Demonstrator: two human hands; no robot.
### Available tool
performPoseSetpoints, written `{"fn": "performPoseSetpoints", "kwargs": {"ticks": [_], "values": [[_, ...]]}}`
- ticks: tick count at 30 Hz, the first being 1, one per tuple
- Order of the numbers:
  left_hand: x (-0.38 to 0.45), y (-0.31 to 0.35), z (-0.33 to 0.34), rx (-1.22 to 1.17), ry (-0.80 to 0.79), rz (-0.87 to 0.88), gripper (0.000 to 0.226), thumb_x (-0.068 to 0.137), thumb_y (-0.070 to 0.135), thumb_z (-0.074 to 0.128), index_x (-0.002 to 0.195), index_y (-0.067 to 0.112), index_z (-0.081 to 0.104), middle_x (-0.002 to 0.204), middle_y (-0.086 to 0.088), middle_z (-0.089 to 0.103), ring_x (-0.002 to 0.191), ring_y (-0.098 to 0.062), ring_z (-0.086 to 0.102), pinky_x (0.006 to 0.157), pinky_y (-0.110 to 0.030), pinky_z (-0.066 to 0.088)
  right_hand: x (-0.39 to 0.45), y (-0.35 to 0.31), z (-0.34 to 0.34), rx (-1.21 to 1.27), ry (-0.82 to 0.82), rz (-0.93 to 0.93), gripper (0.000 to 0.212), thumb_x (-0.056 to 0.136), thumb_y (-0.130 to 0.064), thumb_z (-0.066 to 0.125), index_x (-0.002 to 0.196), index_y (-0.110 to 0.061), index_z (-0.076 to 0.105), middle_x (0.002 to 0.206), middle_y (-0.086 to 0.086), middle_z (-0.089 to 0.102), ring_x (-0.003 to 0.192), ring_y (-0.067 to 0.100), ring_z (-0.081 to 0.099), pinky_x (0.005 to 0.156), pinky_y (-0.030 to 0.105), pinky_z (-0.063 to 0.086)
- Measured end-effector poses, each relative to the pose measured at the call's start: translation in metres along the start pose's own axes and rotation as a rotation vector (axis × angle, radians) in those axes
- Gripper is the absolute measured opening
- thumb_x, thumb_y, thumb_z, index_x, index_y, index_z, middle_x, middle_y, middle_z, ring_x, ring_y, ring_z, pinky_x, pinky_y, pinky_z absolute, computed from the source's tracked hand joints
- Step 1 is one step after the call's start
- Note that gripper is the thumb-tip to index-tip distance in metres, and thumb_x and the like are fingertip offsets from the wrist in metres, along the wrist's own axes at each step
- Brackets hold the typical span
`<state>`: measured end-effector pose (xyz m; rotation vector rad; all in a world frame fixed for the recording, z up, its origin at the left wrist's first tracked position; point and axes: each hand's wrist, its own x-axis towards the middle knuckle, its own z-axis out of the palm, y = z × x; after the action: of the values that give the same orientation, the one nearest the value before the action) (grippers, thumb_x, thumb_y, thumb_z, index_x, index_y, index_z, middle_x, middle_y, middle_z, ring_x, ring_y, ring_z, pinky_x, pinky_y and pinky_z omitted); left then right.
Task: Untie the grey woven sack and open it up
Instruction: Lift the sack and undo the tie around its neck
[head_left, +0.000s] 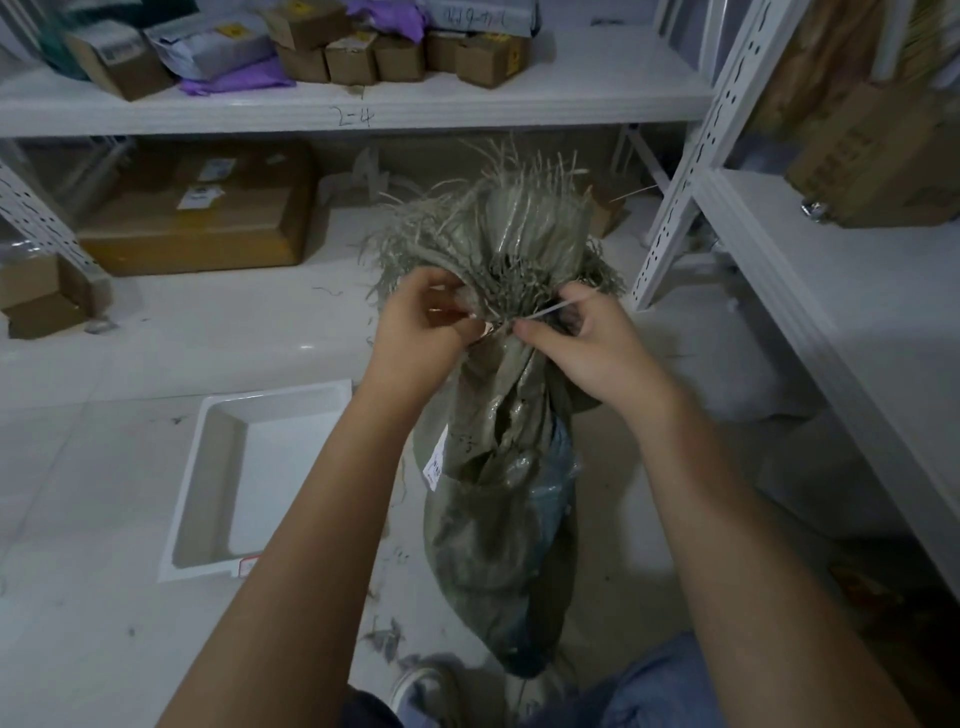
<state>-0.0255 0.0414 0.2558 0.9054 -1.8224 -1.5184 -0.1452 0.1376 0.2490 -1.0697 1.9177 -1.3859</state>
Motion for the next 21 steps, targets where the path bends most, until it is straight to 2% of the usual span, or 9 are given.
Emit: {"fn": "performPoseSetpoints", "kwargs": {"ticks": [3, 5, 7, 9, 10, 13, 15, 19, 21], "values": [[0.002, -0.008, -0.002, -0.089, 0.070, -0.072, 0.026, 0.077, 0.005, 0.070, 0.086, 0.017, 0.049, 0.087, -0.003, 0.058, 0.078, -0.014, 0.058, 0.068, -0.019, 0.051, 0.000, -0.004, 0.000, 0.065, 0.004, 0.018, 0.018, 0.082, -0.012, 0.069, 0.079, -0.026, 0.059, 0.083, -0.009, 0.065, 0.087, 0.009, 0.063, 0.084, 0.023, 0.048], [0.003, -0.011, -0.003, -0.053, 0.034, -0.092, 0.024, 0.077, 0.024, 0.072, 0.091, 0.015, 0.055, 0.095, 0.001, 0.062, 0.087, -0.012, 0.060, 0.074, -0.024, 0.047, 0.000, -0.007, -0.001, 0.137, -0.002, 0.030, 0.018, 0.083, -0.010, 0.068, 0.080, -0.026, 0.060, 0.081, -0.010, 0.065, 0.078, 0.001, 0.065, 0.077, 0.016, 0.051], [0.000, -0.008, -0.002, 0.012, -0.101, -0.086, 0.038, 0.085, 0.034, 0.062, 0.115, 0.013, 0.057, 0.110, 0.008, 0.064, 0.100, -0.005, 0.061, 0.079, -0.011, 0.047, -0.002, -0.009, -0.004, 0.206, -0.042, 0.037, 0.018, 0.083, -0.009, 0.066, 0.084, -0.026, 0.061, 0.083, -0.012, 0.067, 0.072, -0.009, 0.065, 0.072, 0.010, 0.051], [-0.004, -0.003, 0.000, 0.038, -0.210, -0.087, 0.034, 0.093, 0.036, 0.049, 0.121, 0.019, 0.055, 0.110, 0.015, 0.061, 0.095, 0.007, 0.056, 0.073, 0.002, 0.044, -0.003, -0.009, -0.006, 0.242, -0.103, 0.039, 0.020, 0.084, -0.007, 0.065, 0.087, -0.027, 0.062, 0.087, -0.012, 0.068, 0.074, -0.011, 0.065, 0.073, 0.009, 0.051], [-0.005, -0.003, 0.001, 0.038, -0.228, -0.090, 0.038, 0.094, 0.039, 0.046, 0.126, 0.020, 0.055, 0.110, 0.015, 0.060, 0.094, 0.008, 0.055, 0.074, 0.001, 0.044, -0.004, -0.010, -0.007, 0.253, -0.127, 0.036, 0.021, 0.085, -0.005, 0.064, 0.088, -0.026, 0.062, 0.088, -0.012, 0.068, 0.075, -0.010, 0.065, 0.073, 0.009, 0.051], [-0.002, -0.004, 0.002, 0.045, -0.135, -0.069, 0.045, 0.092, 0.042, 0.050, 0.127, 0.015, 0.057, 0.123, 0.003, 0.063, 0.111, -0.009, 0.059, 0.097, -0.024, 0.046, -0.003, -0.010, -0.006, 0.260, -0.154, 0.014, 0.026, 0.084, 0.000, 0.063, 0.091, -0.025, 0.062, 0.089, -0.011, 0.069, 0.079, -0.006, 0.066, 0.072, 0.010, 0.050], [-0.001, -0.002, 0.001, 0.032, -0.058, -0.010, 0.042, 0.088, 0.039, 0.057, 0.120, 0.012, 0.061, 0.119, -0.001, 0.066, 0.111, -0.013, 0.061, 0.100, -0.032, 0.047, -0.003, -0.009, -0.004, 0.266, -0.144, 0.011, 0.024, 0.081, -0.003, 0.067, 0.090, -0.025, 0.063, 0.086, -0.013, 0.071, 0.082, -0.003, 0.067, 0.074, 0.012, 0.051], [0.002, 0.001, -0.001, 0.019, 0.009, 0.067, 0.024, 0.082, 0.027, 0.066, 0.100, 0.012, 0.069, 0.099, 0.000, 0.072, 0.096, -0.013, 0.068, 0.089, -0.029, 0.053, -0.005, -0.011, 0.003, 0.199, -0.088, -0.016, 0.031, 0.074, -0.014, 0.076, 0.097, -0.027, 0.061, 0.097, -0.012, 0.069, 0.091, -0.002, 0.066, 0.079, 0.013, 0.050], [0.003, 0.001, 0.000, 0.005, 0.011, 0.073, 0.011, 0.083, 0.025, 0.067, 0.091, 0.018, 0.069, 0.089, 0.007, 0.072, 0.087, -0.005, 0.069, 0.083, -0.023, 0.054, -0.004, -0.011, 0.004, 0.163, -0.043, -0.024, 0.037, 0.072, -0.012, 0.078, 0.100, -0.027, 0.059, 0.100, -0.009, 0.068, 0.093, 0.003, 0.065, 0.081, 0.016, 0.051]]}}
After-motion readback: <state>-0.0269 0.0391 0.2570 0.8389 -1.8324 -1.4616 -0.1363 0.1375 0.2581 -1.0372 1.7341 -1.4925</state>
